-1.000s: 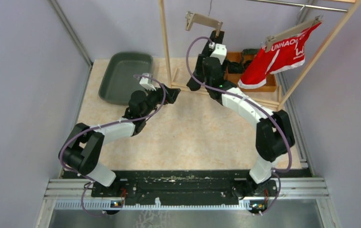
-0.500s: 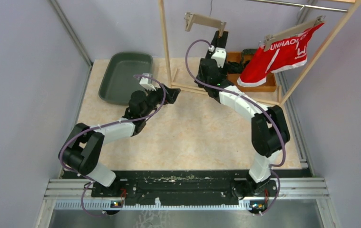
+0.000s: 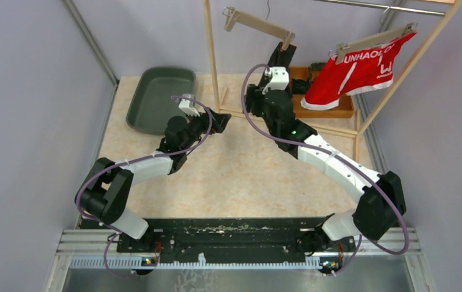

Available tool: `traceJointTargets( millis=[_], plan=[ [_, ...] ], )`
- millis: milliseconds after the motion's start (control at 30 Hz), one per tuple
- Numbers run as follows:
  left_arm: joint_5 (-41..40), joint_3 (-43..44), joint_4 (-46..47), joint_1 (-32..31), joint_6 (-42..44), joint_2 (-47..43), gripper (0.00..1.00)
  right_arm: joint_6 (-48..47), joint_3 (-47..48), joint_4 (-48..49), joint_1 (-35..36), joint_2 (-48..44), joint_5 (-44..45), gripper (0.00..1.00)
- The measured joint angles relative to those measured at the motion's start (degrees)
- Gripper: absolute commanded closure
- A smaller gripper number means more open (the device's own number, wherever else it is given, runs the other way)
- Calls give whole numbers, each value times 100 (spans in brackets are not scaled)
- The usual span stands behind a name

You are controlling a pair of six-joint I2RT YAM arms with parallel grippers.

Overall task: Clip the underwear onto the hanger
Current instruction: Adjust the underwear on the hanger.

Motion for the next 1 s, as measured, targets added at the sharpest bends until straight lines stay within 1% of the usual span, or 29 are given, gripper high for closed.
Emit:
traceJointTargets(
  millis=[100,200,333,467,700,1000],
  plan=[
    [0,0,-2,0,-2,0,10,-44,-4,210,83,-46,-557,25],
    [-2,0,-4,0,0,-2,10,-114,79,369,85,173,-1119,25],
    [-39,0,-15,0,17,-28,9,-240,407,634,85,866,-1740,25],
    [-92,-66,-24,0,63,-177,9,-372,721,776,85,1528,-2133,25],
    [-229,-247,-74,0,133,-365,9,-549,1744,870,81,2551,-2138,25],
    [-330,-341,-114,0,199,-529,8,-284,3025,201,-98,3432,-1447,25]
  ],
)
